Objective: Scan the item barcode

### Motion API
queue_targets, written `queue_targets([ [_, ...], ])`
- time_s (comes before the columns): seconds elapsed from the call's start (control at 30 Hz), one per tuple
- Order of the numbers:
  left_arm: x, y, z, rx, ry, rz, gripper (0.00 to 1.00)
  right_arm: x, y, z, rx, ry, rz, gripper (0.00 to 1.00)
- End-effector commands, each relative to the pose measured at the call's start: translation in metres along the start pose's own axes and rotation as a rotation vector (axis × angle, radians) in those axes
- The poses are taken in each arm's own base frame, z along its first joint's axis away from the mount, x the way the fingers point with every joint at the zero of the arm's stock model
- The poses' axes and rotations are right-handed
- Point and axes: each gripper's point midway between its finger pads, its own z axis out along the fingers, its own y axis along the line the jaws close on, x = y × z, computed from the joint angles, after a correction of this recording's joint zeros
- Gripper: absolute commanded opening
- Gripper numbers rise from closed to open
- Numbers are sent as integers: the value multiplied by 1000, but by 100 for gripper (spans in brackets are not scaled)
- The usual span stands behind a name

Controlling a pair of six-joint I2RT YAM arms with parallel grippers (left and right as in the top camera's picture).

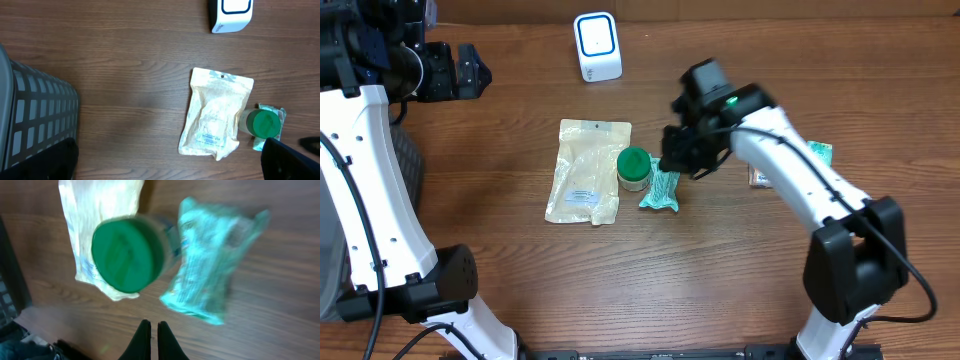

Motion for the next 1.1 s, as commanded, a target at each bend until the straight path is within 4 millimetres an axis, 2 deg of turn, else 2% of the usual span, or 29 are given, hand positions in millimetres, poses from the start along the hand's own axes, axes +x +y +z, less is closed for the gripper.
queue_targets([
  [0.0,1,3,1,-6,5,9,100,12,2,28,39,24,46,4],
  [0.17,1,3,1,-6,5,9,100,25,26,58,11,5,-36,4],
  [0.23,1,3,1,-6,5,9,100,29,25,67,43,-13,-18,4],
  [0.43,1,3,1,-6,5,9,99,32,6,78,147,-61,-7,4],
  [0.6,1,3,1,-6,5,9,100,26,-23,80,271,-124,7,4],
  [0.87,1,3,1,-6,5,9,100,29,-51,81,371,-144,21,4],
  [1.07,1,3,1,-6,5,9,100,20,-74,70,409,-151,77,4],
])
